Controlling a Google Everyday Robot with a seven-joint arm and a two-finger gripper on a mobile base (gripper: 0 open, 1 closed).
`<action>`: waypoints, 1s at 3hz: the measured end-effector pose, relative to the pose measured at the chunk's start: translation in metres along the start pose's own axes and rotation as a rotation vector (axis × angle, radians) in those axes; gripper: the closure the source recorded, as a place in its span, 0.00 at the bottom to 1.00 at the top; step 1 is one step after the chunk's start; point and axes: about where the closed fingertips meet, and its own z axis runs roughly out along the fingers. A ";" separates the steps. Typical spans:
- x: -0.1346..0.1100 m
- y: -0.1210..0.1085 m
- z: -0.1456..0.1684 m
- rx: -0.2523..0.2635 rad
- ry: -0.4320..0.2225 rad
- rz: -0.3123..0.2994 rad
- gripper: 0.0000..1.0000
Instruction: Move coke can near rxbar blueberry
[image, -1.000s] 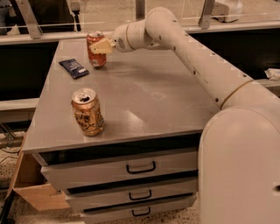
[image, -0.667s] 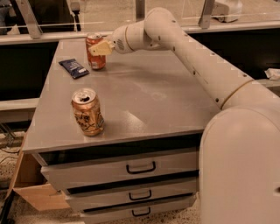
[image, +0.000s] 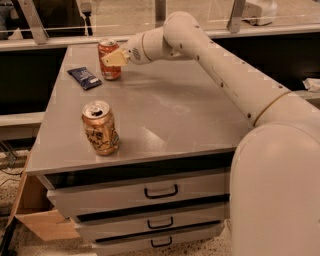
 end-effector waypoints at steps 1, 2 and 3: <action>-0.002 0.002 -0.004 -0.006 -0.005 0.002 0.00; -0.010 -0.012 -0.036 0.043 -0.016 -0.022 0.00; -0.018 -0.039 -0.105 0.146 -0.030 -0.066 0.00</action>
Offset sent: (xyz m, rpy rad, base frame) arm -0.0030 -0.0861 0.0600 -0.0139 -0.1131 -0.0986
